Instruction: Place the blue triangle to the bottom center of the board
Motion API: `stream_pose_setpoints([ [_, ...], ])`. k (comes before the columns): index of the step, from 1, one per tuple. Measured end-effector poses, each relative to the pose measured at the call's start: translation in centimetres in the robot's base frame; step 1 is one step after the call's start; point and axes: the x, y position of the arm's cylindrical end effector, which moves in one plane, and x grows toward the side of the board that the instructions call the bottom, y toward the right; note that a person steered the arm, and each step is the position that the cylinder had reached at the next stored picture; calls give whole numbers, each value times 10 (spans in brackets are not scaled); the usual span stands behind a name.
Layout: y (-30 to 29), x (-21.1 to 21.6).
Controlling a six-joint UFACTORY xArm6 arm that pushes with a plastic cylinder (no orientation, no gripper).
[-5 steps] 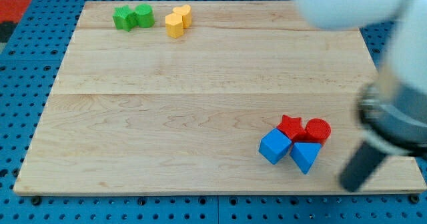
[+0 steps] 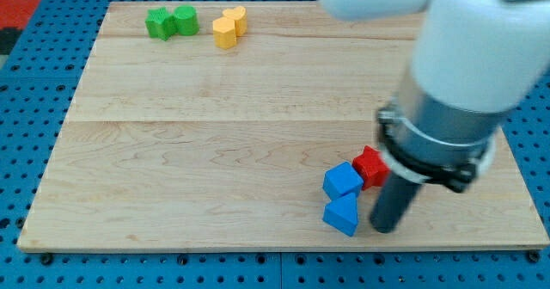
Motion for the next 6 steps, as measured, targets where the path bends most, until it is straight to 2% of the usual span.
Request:
stream_pose_setpoints([
  [1, -70, -27],
  [2, -71, -20],
  [3, -21, 12],
  [4, 28, 3],
  [5, 8, -33],
  [6, -57, -53],
])
